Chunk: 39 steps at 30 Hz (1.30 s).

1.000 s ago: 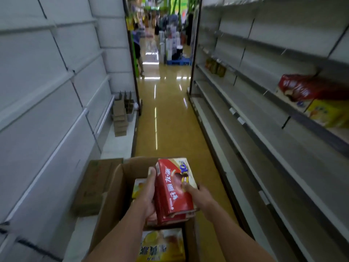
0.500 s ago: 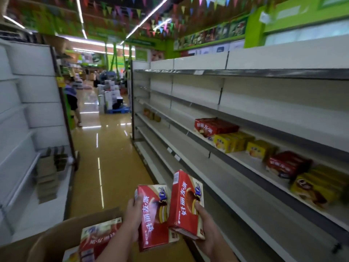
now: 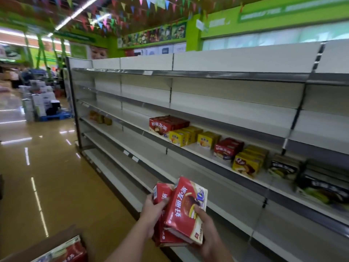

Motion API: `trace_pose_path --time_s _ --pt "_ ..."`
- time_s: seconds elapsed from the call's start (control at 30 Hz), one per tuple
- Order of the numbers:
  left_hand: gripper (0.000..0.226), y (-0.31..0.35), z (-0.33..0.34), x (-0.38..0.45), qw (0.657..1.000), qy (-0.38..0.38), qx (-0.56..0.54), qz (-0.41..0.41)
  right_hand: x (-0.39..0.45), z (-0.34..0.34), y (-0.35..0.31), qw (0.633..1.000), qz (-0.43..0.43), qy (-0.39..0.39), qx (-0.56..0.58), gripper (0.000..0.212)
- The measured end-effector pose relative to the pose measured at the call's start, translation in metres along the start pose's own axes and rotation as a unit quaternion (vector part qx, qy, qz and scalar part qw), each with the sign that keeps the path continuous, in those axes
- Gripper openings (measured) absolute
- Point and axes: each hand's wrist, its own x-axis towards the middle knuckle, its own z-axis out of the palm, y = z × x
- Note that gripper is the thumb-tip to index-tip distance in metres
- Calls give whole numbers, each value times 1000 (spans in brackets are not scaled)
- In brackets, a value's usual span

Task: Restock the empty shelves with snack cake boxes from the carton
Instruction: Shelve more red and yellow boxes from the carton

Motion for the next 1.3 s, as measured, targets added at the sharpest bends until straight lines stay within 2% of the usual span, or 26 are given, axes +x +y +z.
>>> trace_pose_path --time_s 0.07,0.2,0.33,0.47,0.6,0.67,0.77,0.83,0.97,1.03,1.1,1.2,1.3 --pt "60 -1 15 -7 999 -46 3 -16 -10 -12 -5 999 -34 6 26 32" --pt "47 -1 38 -22 994 -105 26 -26 -31 -26 -14 996 -60 15 63 24" --pt "45 1 48 -33 989 -142 29 -20 -40 -37 -10 996 -50 6 70 29" --pt "34 -2 56 -38 982 -185 14 -28 -47 -51 -10 997 -60 17 44 50" --pt "61 -19 83 -47 974 -222 -37 -32 -60 -68 -7 981 -135 55 125 39" --pt "66 -31 105 -60 962 -257 -79 -54 -68 -81 -5 962 -187 81 182 27" --pt "70 -47 138 -82 952 -283 -86 -73 -82 -101 -6 947 -215 115 207 19" --pt "65 -55 159 -89 959 -265 -72 -72 -97 -117 -7 948 -216 132 191 20" --pt "53 -50 184 -90 956 -281 -41 -80 -132 -174 -23 938 -224 227 134 30" --pt "52 -46 194 -90 953 -292 -12 -81 -152 -206 -35 927 -230 277 100 49" --pt "54 -44 210 -96 944 -318 15 -83 -174 -226 -44 938 -213 270 41 64" --pt "66 -50 243 -112 927 -363 31 -94 -200 -244 -51 950 -212 226 -31 54" --pt "87 -64 280 -132 919 -383 30 -85 -227 -269 -55 939 -239 244 -47 44"
